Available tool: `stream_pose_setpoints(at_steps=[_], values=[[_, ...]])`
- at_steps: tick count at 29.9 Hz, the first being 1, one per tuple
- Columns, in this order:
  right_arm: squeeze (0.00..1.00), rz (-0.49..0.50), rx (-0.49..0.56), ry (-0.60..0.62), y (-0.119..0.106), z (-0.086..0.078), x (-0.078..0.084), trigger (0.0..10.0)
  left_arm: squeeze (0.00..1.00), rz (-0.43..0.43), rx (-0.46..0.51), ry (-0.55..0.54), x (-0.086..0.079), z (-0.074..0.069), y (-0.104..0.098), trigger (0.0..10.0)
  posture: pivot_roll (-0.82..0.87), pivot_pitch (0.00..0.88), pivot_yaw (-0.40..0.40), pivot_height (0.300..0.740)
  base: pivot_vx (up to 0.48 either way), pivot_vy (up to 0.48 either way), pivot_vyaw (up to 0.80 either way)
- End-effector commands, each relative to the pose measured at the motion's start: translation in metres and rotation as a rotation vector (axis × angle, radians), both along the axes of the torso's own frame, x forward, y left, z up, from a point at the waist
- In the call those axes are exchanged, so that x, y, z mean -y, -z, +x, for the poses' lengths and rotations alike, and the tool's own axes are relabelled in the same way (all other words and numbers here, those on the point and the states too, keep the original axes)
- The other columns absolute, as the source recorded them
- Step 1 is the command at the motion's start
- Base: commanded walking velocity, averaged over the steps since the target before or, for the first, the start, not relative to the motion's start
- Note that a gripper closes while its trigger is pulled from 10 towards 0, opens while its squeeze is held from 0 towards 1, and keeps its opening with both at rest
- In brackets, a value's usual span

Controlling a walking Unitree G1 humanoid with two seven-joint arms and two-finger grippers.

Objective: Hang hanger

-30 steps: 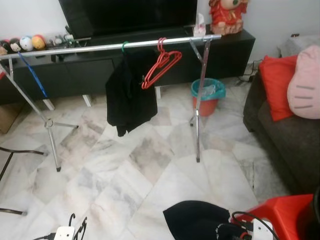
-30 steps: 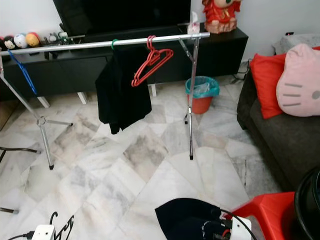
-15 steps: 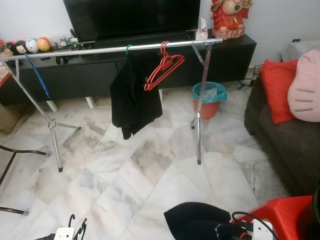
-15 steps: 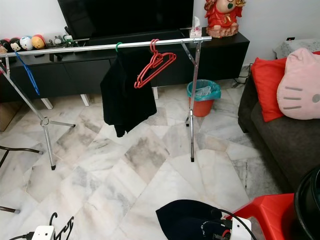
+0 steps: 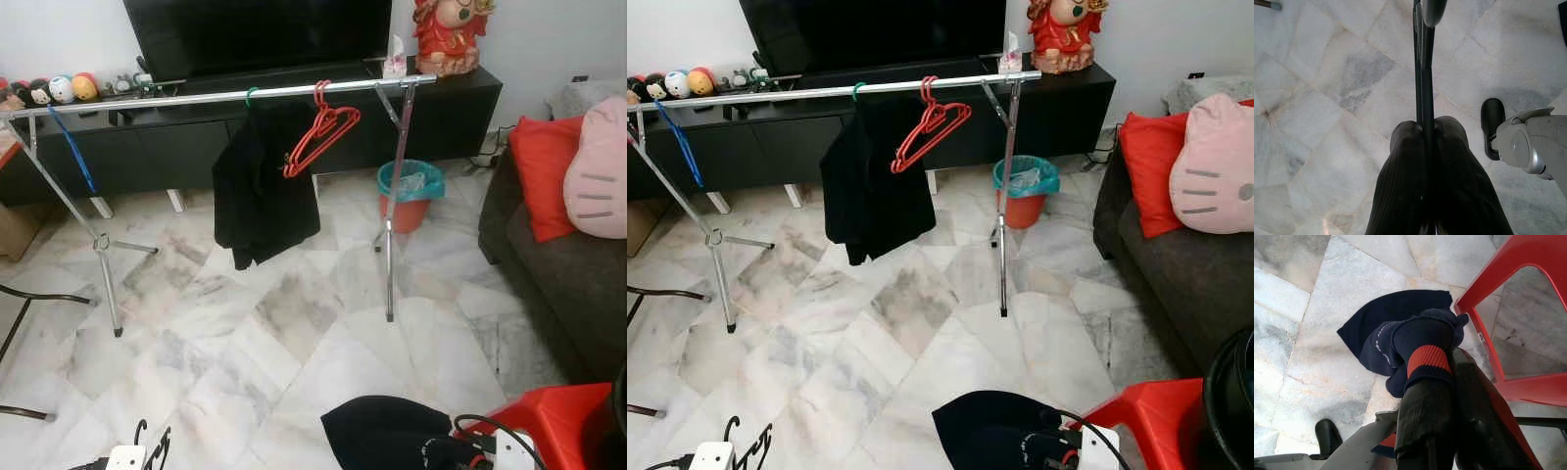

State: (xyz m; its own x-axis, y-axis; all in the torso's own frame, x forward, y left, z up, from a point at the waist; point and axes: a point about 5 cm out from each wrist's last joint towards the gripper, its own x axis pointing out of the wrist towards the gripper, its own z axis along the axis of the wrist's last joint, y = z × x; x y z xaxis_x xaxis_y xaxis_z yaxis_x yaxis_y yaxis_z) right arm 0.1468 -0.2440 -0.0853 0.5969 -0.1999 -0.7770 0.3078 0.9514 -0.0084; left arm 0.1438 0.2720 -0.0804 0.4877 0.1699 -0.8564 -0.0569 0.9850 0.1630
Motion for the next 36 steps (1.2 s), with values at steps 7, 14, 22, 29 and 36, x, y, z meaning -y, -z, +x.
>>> stream_pose_setpoints(at_steps=[7, 14, 22, 29, 36], values=[[0.00, 0.007, -0.005, -0.005, 0.0013, -0.0014, -0.0030, 10.0, 0.00, 0.014, -0.013, -0.005, -0.0060, -0.0037, -0.0007, 10.0, -0.01, 0.000, 0.075, 0.740, 0.000, 0.272, 0.00], [0.00, 0.007, -0.004, -0.006, 0.0012, -0.0009, -0.0033, 10.0, 0.00, 0.013, -0.012, -0.006, -0.0060, -0.0034, -0.0008, 10.0, -0.01, 0.000, 0.073, 0.740, 0.000, 0.272, 0.00], [0.00, 0.009, -0.003, -0.008, 0.0011, -0.0002, -0.0036, 10.0, 0.00, 0.012, -0.010, -0.006, -0.0058, -0.0029, -0.0009, 10.0, -0.01, 0.000, 0.074, 0.740, 0.000, 0.270, 0.00], [0.00, 0.011, -0.003, -0.008, 0.0011, -0.0002, -0.0039, 10.0, 0.00, 0.011, -0.010, -0.006, -0.0060, -0.0029, -0.0010, 10.0, -0.01, 0.000, 0.076, 0.740, 0.000, 0.270, 0.00], [0.00, 0.011, -0.004, -0.009, 0.0013, -0.0005, -0.0039, 10.0, 0.00, 0.012, -0.011, -0.004, -0.0060, -0.0031, -0.0009, 10.0, -0.01, 0.000, 0.076, 0.740, 0.000, 0.272, 0.00]])
